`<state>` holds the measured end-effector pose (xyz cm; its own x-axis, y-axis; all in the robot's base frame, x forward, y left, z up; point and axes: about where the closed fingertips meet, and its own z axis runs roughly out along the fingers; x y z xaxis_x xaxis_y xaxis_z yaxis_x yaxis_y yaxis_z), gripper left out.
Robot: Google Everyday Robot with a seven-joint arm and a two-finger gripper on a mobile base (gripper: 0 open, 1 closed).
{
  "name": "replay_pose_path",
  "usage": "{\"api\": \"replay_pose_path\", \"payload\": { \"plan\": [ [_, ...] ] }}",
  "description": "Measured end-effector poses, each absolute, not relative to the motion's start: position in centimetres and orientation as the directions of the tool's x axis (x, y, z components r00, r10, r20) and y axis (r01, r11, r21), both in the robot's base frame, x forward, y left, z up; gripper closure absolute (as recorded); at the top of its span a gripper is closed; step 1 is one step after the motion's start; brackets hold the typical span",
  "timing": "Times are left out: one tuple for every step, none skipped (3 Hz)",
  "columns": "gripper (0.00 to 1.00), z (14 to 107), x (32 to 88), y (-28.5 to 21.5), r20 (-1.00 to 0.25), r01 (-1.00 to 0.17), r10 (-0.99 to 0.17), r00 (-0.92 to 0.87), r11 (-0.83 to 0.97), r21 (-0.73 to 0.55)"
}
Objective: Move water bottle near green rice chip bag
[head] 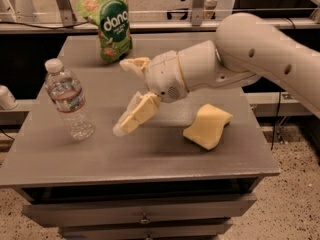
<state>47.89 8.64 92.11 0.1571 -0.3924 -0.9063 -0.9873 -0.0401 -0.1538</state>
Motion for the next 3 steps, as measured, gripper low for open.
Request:
{"api": "replay_pose_path", "payload": {
  "plan": [
    [0.0, 90.4, 47.9, 11.0, -0.922, -0.983, -0.342, 0.183, -0.089, -0.162],
    [0.0, 89.9, 48.0, 13.6, -0.935, -0.978, -0.292, 0.201, -0.116, -0.174],
    [0.0, 89.5, 48.4, 16.0, -0.948, -0.978, -0.243, 0.204, -0.1, -0.184]
  ]
}}
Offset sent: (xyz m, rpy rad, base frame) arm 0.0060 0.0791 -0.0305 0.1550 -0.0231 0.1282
